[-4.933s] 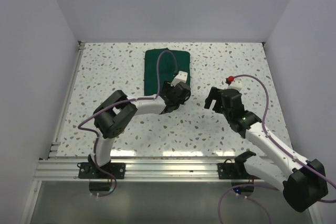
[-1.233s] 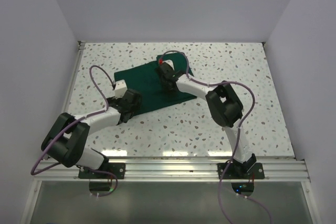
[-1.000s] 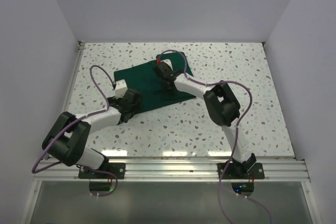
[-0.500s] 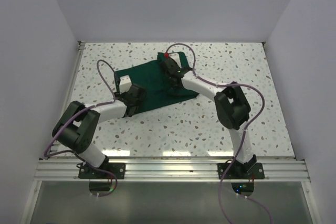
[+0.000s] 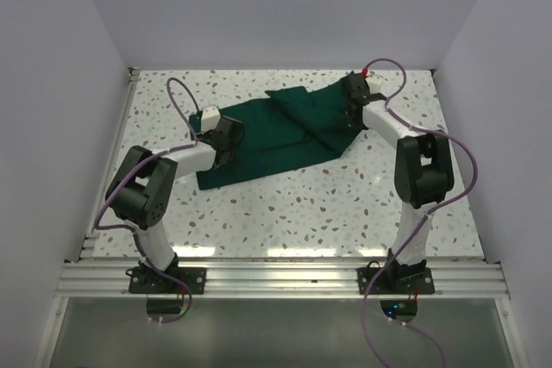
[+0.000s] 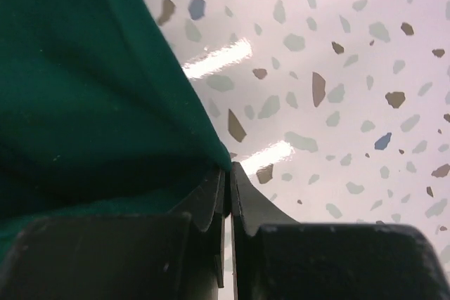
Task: Open and lay out the surgical kit
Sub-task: Open the surgical kit at the center of the board.
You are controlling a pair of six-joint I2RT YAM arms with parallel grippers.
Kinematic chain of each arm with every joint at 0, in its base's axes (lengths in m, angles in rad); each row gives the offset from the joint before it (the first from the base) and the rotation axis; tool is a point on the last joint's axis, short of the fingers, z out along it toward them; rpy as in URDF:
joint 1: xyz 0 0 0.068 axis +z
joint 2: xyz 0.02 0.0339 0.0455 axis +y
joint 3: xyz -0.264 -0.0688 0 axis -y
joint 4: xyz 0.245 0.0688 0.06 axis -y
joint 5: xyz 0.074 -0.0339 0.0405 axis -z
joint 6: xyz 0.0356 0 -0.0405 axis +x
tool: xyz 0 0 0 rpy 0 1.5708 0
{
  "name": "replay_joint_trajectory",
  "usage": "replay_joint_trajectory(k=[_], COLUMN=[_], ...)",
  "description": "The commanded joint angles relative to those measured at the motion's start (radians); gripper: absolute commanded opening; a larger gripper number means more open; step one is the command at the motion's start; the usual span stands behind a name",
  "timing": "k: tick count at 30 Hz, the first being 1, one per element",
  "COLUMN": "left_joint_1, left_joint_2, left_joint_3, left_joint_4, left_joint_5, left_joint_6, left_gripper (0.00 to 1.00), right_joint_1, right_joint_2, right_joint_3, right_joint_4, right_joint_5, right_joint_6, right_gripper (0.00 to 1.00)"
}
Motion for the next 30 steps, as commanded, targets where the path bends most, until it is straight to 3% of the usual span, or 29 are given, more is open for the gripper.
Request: replay_joint_trajectory(k=[1,3,5,6,7,9,10,11,17,20,23,26,30], left_joint_1=[0.024,0.037,0.043,0.047,0.049,0.053,0.055,0.060,0.096,0.136,0.185,0.208,0.233], left_joint_2=[0.023,0.032,0.047,0.052,0.064,0.076,0.093,0.104,0.211,0.240,0.268,0.302,0.415], left_joint_3=[0.056,0.062,0.065,0.072,0.079,0.109,0.120,0.134,0.312,0.352,0.376,0.443,0.580], left_joint_4=[-0.022,-0.020,-0.012,-0.012,-0.015,-0.032,-0.035,-0.045,-0.121,-0.120,-0.112,-0.095,-0.179], left_joint_5=[-0.049,-0.040,-0.034,-0.034,-0.036,-0.060,-0.078,-0.091,-0.063,0.025,0.105,0.147,0.182], left_joint_6=[0.034,0.037,0.042,0.046,0.051,0.074,0.089,0.120,0.197,0.198,0.200,0.226,0.220], left_gripper=[0.00,0.00,0.00,0.00,0.00,0.00,0.00,0.00,0.00,0.00,0.00,0.00,0.00], right_joint_1=[-0.038,-0.058,-0.088,-0.096,-0.105,-0.141,-0.163,-0.174,-0.191,-0.175,-0.096,-0.009,0.040], right_joint_2=[0.019,0.038,0.057,0.075,0.084,0.104,0.108,0.106,-0.016,-0.143,-0.219,-0.213,-0.115], right_joint_3=[-0.018,-0.027,-0.021,-0.019,-0.015,0.005,0.017,0.022,-0.010,-0.084,-0.098,-0.038,0.065], right_joint_4=[-0.013,-0.006,-0.012,-0.013,-0.012,-0.033,-0.045,-0.053,-0.026,0.078,0.151,0.178,0.221], right_joint_5=[0.060,0.057,0.045,0.049,0.058,0.081,0.086,0.104,0.095,-0.071,-0.142,-0.184,-0.440], right_joint_6=[0.030,0.029,0.027,0.030,0.029,0.035,0.044,0.049,0.069,0.040,-0.022,-0.095,-0.117], right_gripper=[0.00,0.00,0.12,0.34,0.35,0.56,0.73,0.98,0.98,0.98,0.98,0.98,0.99])
